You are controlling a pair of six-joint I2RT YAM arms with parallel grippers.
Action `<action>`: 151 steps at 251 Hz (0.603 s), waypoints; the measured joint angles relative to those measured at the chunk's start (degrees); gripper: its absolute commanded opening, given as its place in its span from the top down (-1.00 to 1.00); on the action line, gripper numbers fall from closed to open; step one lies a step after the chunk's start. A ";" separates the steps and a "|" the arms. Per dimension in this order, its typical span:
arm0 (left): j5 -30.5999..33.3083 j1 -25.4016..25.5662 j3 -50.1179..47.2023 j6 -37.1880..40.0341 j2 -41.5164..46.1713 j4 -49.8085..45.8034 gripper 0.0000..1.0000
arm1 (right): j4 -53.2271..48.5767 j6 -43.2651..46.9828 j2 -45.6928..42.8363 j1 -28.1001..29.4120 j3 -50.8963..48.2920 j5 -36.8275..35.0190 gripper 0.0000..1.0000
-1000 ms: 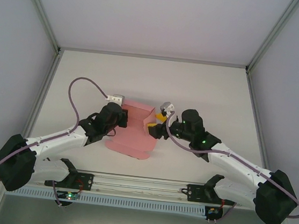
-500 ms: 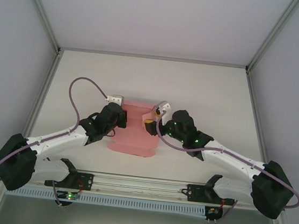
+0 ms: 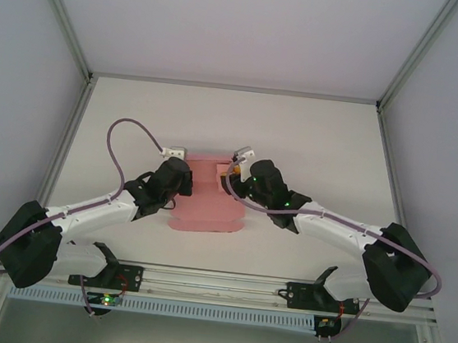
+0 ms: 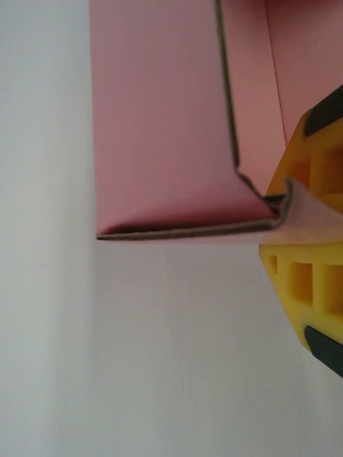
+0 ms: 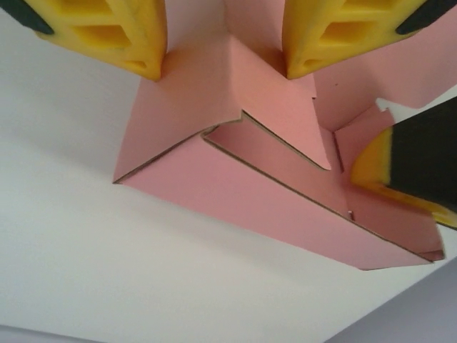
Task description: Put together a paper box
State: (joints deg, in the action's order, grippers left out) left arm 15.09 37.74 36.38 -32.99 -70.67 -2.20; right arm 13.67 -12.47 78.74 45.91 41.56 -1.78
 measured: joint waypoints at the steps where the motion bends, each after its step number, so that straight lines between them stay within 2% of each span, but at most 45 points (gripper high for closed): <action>1: 0.00 0.00 0.00 -0.04 0.00 0.00 1.00 | -0.04 0.04 0.02 0.02 0.02 -0.13 0.30; 24: -0.07 0.00 0.02 -0.33 0.00 0.02 1.00 | -0.15 -0.52 0.35 0.37 0.31 -3.34 0.47; 41: -0.85 0.02 0.09 -0.44 0.02 0.07 1.00 | -0.57 -0.57 1.09 0.35 0.61 -5.97 0.69; 83: -1.90 0.20 0.52 -0.46 0.02 0.02 1.00 | -2.78 -0.24 3.41 0.92 2.95 -12.90 0.85; 108: -1.90 0.57 1.29 -0.66 -0.02 -0.11 1.00 | -5.95 0.96 5.18 2.84 5.90 -20.65 1.00; 151: -0.79 0.87 4.07 -1.97 -0.90 -1.86 1.00 | -13.84 2.47 10.73 5.51 14.10 -34.69 1.00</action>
State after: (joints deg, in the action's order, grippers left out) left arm 14.31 38.61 40.45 -34.96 -71.57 -4.05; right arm -0.16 -10.00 89.47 51.42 55.66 -36.47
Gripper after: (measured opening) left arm 0.077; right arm 0.071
